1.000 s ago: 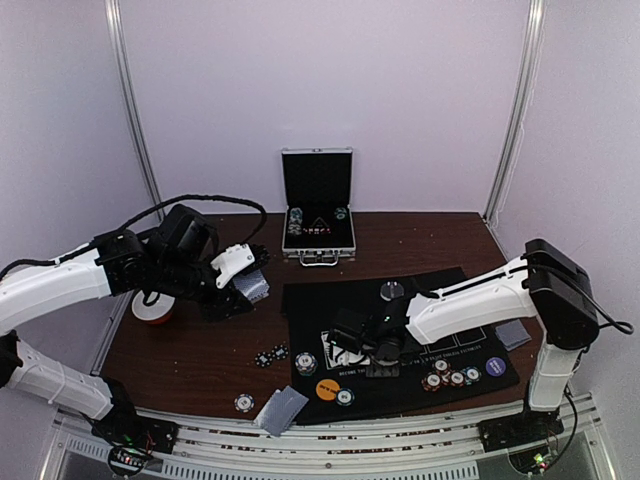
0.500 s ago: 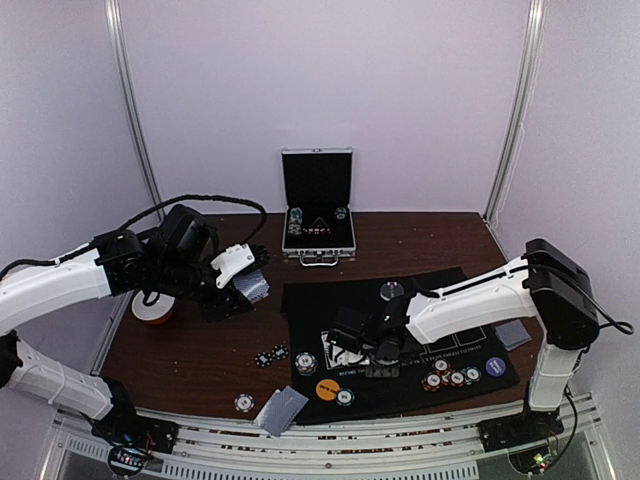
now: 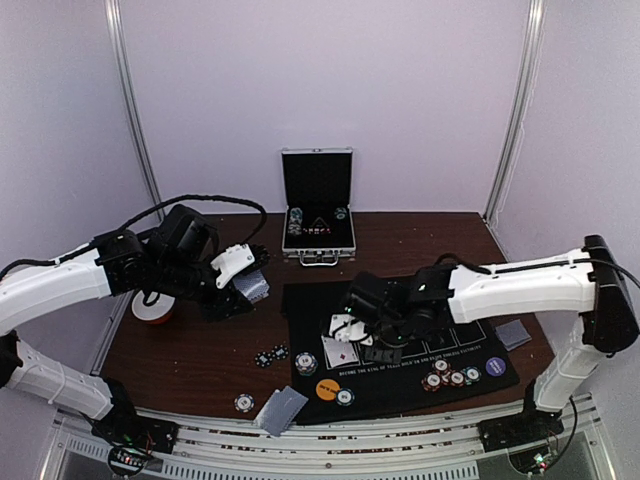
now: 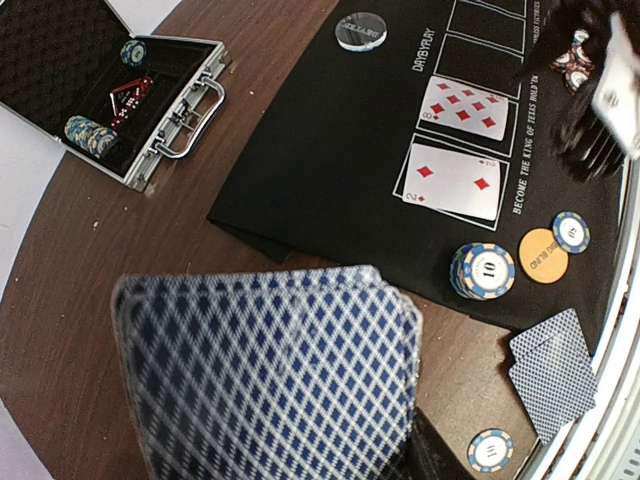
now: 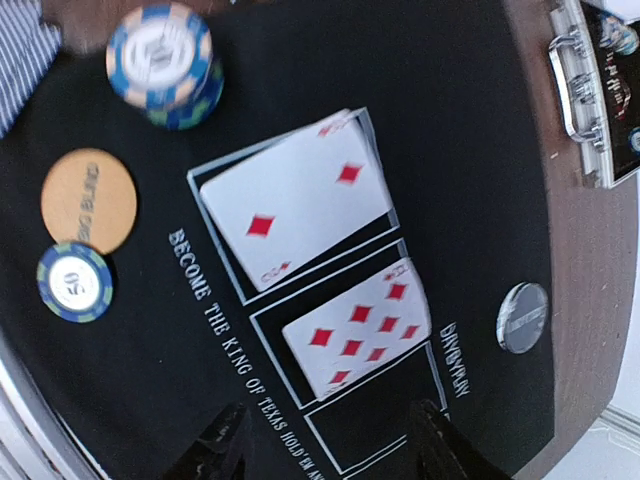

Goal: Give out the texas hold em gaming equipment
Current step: Flop the poker card in the community card area, then pick up the poker card from the face-down deck piles.

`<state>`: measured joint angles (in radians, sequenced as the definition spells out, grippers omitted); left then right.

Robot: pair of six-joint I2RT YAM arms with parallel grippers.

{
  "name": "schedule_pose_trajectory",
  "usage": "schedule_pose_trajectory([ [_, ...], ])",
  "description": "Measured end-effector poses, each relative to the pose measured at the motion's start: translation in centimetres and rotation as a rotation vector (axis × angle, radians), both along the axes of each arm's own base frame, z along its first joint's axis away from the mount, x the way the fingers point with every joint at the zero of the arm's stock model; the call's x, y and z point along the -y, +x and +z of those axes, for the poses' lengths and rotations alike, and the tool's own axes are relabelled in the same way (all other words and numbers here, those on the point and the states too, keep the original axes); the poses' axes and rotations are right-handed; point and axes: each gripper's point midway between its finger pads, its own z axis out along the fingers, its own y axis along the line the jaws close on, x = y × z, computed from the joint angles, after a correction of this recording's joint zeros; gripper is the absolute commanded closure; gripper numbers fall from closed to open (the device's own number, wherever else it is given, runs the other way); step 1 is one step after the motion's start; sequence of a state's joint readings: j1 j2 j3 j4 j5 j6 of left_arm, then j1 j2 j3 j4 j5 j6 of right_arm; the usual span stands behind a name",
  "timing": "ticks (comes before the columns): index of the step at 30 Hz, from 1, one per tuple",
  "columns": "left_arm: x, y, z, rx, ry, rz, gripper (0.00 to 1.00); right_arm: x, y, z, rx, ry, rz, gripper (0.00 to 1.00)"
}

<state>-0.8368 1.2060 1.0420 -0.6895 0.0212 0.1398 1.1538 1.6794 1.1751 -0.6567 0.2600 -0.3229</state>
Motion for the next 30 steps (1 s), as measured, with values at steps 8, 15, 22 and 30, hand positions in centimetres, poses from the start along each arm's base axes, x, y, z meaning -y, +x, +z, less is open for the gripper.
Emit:
schedule_pose_trajectory([
  [8,0.0,-0.1,0.0,-0.002,-0.001,-0.002,0.59,-3.2,6.5,14.3,-0.104,0.769,-0.264,0.00],
  [15,0.2,-0.2,0.0,-0.009,-0.008,-0.011,0.59,-9.3,8.4,19.6,-0.368,1.253,-0.245,0.01],
  [22,0.3,-0.3,0.0,-0.014,-0.011,-0.016,0.59,-15.4,9.0,16.5,-0.562,1.275,-0.220,0.02],
  [30,0.3,-0.3,0.0,-0.015,-0.012,-0.017,0.59,-18.5,6.6,15.9,-0.664,1.270,-0.127,0.03],
])
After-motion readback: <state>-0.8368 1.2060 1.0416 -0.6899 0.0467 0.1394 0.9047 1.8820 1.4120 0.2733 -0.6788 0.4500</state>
